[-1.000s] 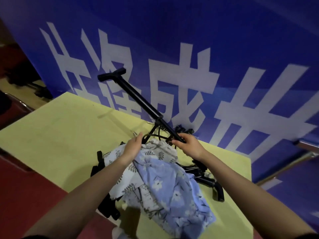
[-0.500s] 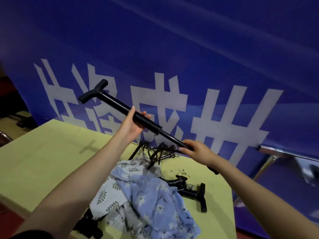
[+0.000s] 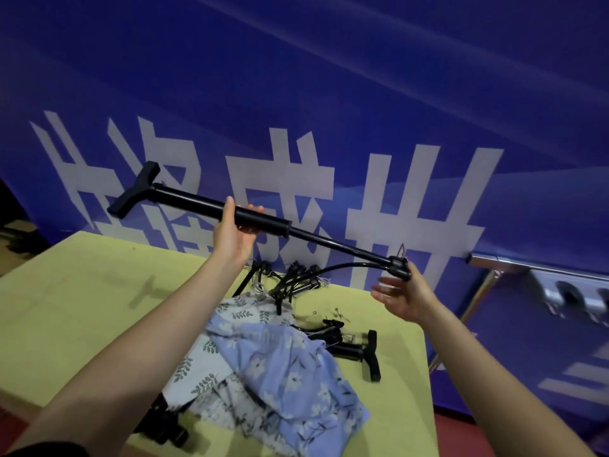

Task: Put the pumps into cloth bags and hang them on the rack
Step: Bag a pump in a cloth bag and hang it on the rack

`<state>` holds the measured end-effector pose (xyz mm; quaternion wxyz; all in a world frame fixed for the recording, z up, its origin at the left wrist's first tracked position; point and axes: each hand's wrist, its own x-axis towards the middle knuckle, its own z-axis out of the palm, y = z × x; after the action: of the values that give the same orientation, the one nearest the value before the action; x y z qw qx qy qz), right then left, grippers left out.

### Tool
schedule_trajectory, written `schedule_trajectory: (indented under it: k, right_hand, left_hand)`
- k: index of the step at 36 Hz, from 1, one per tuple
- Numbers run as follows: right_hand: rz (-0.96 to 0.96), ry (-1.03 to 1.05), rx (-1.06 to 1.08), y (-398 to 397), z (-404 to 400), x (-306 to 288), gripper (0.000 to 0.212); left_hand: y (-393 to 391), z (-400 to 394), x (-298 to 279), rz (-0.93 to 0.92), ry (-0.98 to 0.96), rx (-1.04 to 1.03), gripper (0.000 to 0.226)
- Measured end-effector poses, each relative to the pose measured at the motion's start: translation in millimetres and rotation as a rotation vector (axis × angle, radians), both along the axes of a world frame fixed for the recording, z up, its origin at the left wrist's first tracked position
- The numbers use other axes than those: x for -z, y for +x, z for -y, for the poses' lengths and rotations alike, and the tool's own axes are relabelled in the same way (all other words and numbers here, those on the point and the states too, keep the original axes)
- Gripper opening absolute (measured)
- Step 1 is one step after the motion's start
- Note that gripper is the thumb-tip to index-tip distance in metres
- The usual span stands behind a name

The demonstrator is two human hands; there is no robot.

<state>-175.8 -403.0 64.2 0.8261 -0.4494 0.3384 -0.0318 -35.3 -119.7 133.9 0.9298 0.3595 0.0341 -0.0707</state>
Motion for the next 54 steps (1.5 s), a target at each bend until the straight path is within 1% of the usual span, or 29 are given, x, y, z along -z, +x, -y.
schedule_trajectory:
  k: [2,4,6,7,10,12,14,16,19,21,23,24,26,30,39,45,51,54]
  right_hand:
    - [0.078,0.083,0.005,-3.6,-5.9,-0.2,0.046]
    - [0.141,0.093,0.039,-7.7,-7.3,0.1,0.042]
    - [0.154,0.103,0.07,-11.1,-4.8,1.0,0.044]
    - [0.141,0.112,0.068,-13.3,-3.0,0.7,0.046]
    - [0.089,0.162,0.02,-20.1,7.2,-0.1,0.048]
    - [0.063,0.187,-0.035,-24.6,19.1,0.9,0.041]
    - [0.027,0.144,-0.062,-28.2,29.3,3.5,0.032]
    - [0.003,0.102,-0.065,-30.5,34.6,7.9,0.028]
    - [0.017,0.074,-0.023,-31.0,36.3,11.4,0.024]
    - [0.039,0.041,-0.009,-32.3,37.1,11.6,0.025]
    - [0.065,0.013,-0.011,-33.9,37.5,12.0,0.027]
    - [0.078,-0.002,-0.016,-35.5,37.5,12.1,0.029]
    - [0.106,-0.032,-0.019,-37.9,36.8,13.3,0.036]
    - [0.162,-0.069,0.023,-42.7,36.1,16.3,0.047]
    - [0.236,-0.138,0.054,-46.1,20.3,10.2,0.045]
    - [0.251,-0.185,0.062,-46.0,12.5,2.7,0.043]
    - [0.242,-0.201,0.068,-43.8,3.2,-2.5,0.043]
    - [0.272,-0.18,0.073,-43.4,-2.5,-1.8,0.044]
  left_hand:
    - [-6.4,1.0,-0.6,0.022,0.045,-0.039,0.029]
    - [-11.2,-0.2,-1.2,0.036,0.091,-0.073,0.024]
    - [-13.7,-4.1,1.1,0.044,0.176,-0.077,0.022]
    - [-14.4,-6.6,2.8,0.054,0.253,-0.063,0.023]
    - [-17.0,-15.3,8.4,0.093,0.501,0.058,0.028]
    - [-19.1,-22.1,11.7,0.066,0.552,0.165,0.028]
    - [-22.8,-27.1,15.0,0.042,0.54,0.27,0.027]
    - [-27.2,-28.3,18.3,0.025,0.51,0.331,0.034]
    - [-31.4,-25.3,19.9,-0.074,0.358,0.32,0.049]
    - [-32.1,-21.8,20.7,-0.149,0.319,0.261,0.045]
    - [-33.2,-17.8,23.0,-0.184,0.357,0.193,0.029]
    - [-34.8,-14.7,24.6,-0.184,0.365,0.164,0.022]
    - [-39.5,-7.7,26.3,-0.168,0.354,0.118,0.015]
    - [-48.1,2.3,25.6,-0.119,0.354,0.052,0.018]
    - [-63.1,27.7,29.0,-0.06,0.342,0.124,0.016]
    - [-77.5,40.7,28.3,-0.027,0.327,0.2,0.019]
    - [-90.6,55.2,28.9,0.001,0.333,0.231,0.019]
    - [-93.8,61.4,29.9,-0.003,0.335,0.247,0.019]
